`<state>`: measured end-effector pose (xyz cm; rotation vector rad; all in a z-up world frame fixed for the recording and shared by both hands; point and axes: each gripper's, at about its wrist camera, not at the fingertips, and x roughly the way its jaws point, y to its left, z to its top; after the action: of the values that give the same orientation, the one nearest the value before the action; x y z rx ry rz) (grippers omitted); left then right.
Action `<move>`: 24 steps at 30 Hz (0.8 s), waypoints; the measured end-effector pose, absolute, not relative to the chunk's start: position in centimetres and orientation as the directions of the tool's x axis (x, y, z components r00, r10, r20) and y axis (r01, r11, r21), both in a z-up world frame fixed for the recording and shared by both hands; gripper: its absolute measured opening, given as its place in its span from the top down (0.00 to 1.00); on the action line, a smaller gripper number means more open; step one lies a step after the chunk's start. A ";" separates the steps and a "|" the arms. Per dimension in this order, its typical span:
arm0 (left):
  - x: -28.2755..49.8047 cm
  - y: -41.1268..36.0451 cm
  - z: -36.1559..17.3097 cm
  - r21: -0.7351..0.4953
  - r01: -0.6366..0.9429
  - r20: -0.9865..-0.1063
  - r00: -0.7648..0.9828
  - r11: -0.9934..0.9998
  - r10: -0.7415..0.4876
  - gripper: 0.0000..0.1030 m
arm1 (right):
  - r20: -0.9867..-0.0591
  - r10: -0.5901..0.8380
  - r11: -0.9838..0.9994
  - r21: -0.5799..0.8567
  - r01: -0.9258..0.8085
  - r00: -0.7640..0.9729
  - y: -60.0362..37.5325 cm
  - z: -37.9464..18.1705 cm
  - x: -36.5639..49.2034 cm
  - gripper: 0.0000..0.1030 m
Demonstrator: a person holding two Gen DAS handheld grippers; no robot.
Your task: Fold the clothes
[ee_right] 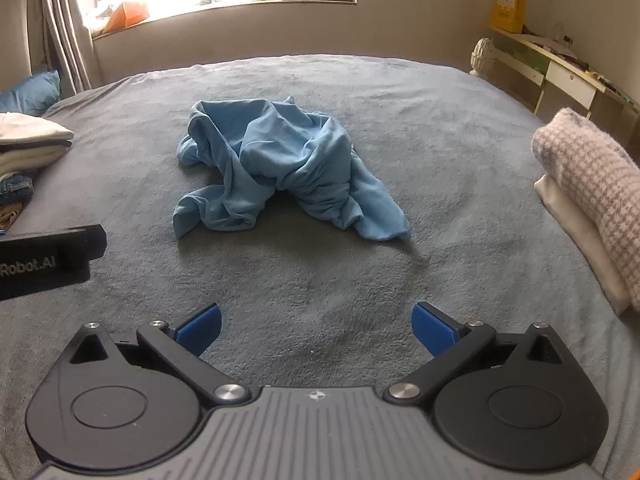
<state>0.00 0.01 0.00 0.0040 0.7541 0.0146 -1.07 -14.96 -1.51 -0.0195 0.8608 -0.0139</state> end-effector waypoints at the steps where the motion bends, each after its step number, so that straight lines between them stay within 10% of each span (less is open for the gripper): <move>1: 0.0 0.2 0.0 0.006 -0.015 -0.686 0.728 1.000 0.015 0.00 | -0.755 -0.024 1.000 -0.028 0.005 0.655 -15.0 -1.6 -1.1 0.00; 24: 0.2 1.0 -0.7 0.048 -0.100 -0.689 0.717 0.994 0.106 0.00 | -0.745 -0.028 1.000 -0.026 0.013 0.667 -14.6 -0.6 -1.2 0.00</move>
<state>0.23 1.05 -0.73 0.0077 0.7630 0.1139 -1.20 -14.57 -0.60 -0.0190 0.8408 -0.0236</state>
